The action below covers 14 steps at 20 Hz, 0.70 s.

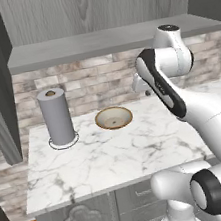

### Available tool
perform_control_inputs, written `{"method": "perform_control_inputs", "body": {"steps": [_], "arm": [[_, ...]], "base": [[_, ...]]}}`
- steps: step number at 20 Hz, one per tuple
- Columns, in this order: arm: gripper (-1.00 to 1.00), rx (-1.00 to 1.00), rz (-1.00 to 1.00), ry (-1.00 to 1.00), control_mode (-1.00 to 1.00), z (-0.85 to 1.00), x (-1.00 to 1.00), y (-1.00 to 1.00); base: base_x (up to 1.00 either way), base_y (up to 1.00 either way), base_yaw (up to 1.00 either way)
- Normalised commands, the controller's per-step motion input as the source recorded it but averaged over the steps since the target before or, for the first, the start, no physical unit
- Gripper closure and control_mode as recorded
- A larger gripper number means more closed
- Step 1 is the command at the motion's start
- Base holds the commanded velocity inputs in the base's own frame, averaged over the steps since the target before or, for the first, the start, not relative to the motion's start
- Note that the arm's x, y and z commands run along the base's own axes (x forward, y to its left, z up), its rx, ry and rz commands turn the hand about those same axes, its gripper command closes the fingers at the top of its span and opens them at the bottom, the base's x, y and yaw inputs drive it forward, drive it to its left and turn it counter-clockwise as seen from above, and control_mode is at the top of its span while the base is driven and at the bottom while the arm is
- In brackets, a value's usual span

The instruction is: Pick up the bowls on the counter and stack them on top of one another in the open cabinet. Place the smaller bowl on top of the larger bowl.

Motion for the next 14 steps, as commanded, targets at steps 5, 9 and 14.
{"method": "perform_control_inputs", "body": {"steps": [5, 9, 14], "arm": [[-1.0, 0.0, 0.0, 0.0, -1.0, 0.0, 0.0, -0.17], [-1.0, 0.0, 0.0, 0.0, -1.0, 0.0, 0.0, -0.48], [-1.0, 0.0, 0.0, 0.0, -1.0, -0.01, 0.0, -0.58]], "base": [[0.0, 0.0, 0.0], [0.0, 0.0, 0.0], [0.0, 0.0, 0.0]]}}
